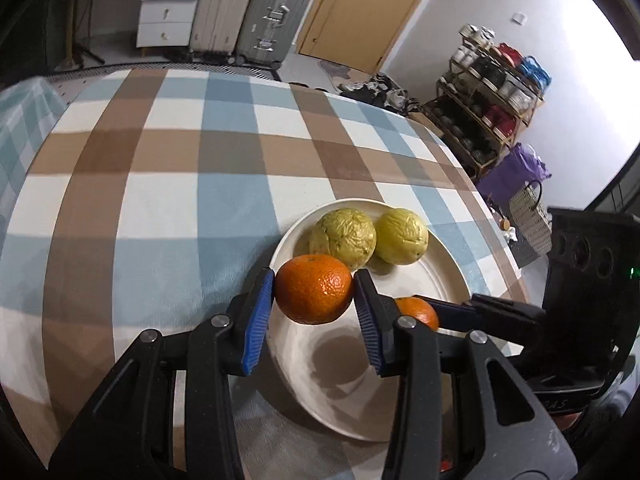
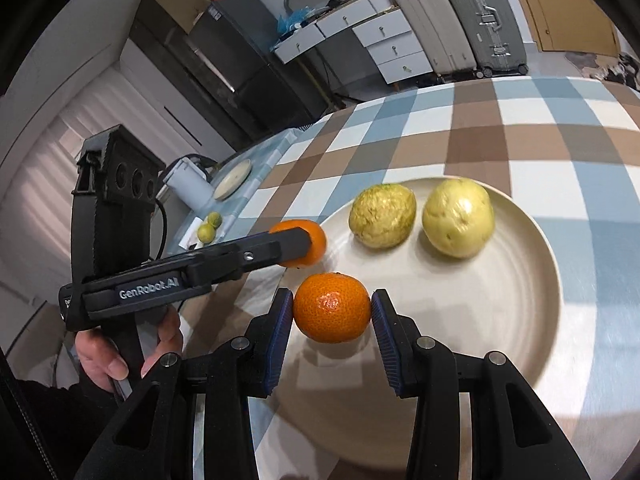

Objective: Organize fruits
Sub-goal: 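Carry both oranges over the white plate and open both grippers, then raise both grippers away from the plate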

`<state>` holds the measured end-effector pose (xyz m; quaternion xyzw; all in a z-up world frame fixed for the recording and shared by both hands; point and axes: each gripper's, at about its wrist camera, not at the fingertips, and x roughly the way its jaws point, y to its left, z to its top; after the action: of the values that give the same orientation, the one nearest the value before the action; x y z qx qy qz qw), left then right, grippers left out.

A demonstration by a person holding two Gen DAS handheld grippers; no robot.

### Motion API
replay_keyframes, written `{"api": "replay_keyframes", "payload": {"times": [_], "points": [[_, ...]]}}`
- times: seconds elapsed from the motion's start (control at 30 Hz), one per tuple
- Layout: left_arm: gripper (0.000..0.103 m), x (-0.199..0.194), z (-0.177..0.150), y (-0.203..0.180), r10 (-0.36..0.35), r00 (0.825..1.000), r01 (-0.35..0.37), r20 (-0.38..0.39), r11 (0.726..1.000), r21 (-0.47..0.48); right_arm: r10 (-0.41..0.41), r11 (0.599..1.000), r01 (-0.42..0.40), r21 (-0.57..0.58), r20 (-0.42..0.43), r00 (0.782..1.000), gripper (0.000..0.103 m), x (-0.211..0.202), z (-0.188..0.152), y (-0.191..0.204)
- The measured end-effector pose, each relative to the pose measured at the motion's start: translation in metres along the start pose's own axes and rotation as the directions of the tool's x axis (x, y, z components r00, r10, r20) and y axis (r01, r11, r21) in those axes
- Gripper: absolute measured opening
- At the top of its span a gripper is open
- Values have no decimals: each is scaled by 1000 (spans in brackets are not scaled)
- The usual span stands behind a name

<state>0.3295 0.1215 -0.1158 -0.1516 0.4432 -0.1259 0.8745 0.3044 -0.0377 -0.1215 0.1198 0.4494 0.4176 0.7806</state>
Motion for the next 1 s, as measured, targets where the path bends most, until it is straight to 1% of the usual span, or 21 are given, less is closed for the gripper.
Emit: {"api": "replay_keyframes", "payload": {"times": [0.03, 0.13, 0.3, 0.4, 0.43, 0.47, 0.6, 0.67, 0.7, 0.73, 0.8, 0.87, 0.93, 1.0], "points": [[38, 4, 2, 1, -14, 1000, 14, -7, 1000, 0, -3, 1000, 3, -8, -5, 1000, 41, 3, 2, 0], [38, 11, 5, 1, -14, 1000, 15, -13, 1000, 5, -11, 1000, 11, -12, -20, 1000, 41, 11, 7, -3], [38, 20, 10, 3, -31, 999, 31, -19, 999, -10, -16, 1000, 16, 1, -23, 1000, 42, 17, 10, -6], [38, 16, 12, 0, -36, 999, 36, 4, 999, -7, -27, 1000, 27, -1, -26, 999, 42, 18, 9, -6], [41, 15, 13, -2, -35, 999, 35, 3, 999, -1, -36, 999, 36, 0, -22, 999, 44, 18, 8, -5], [47, 13, 13, -4, -27, 1000, 27, 5, 1000, 3, -37, 999, 37, -1, -11, 999, 50, 16, 7, -5], [57, 0, 10, -6, -23, 999, 23, 23, 1000, -9, -34, 999, 35, -16, 38, 999, 62, 0, 5, -1], [61, -11, 7, -9, -12, 999, 12, 40, 1000, -8, -40, 999, 42, -32, 77, 996, 79, -13, 2, 4], [63, -17, 5, -10, -7, 999, 8, 48, 1000, -7, -43, 998, 47, -43, 95, 995, 82, -20, 0, 7], [67, -24, 2, -13, -1, 998, 2, 57, 1000, -4, -45, 997, 52, -56, 111, 993, 87, -28, -3, 10], [72, -37, -3, -18, 8, 997, -8, 72, 1000, -1, -62, 995, 73, -72, 141, 988, 91, -43, -10, 17], [78, -51, -10, -24, 24, 996, -24, 86, 1000, 6, -83, 992, 98, -80, 173, 981, 97, -58, -17, 23], [81, -64, -18, -30, 36, 994, -37, 100, 999, 8, -104, 989, 122, -84, 198, 975, 99, -72, -26, 28], [82, -78, -28, -36, 56, 992, -58, 113, 998, 13, -134, 984, 156, -85, 216, 967, 99, -85, -36, 33]]}}
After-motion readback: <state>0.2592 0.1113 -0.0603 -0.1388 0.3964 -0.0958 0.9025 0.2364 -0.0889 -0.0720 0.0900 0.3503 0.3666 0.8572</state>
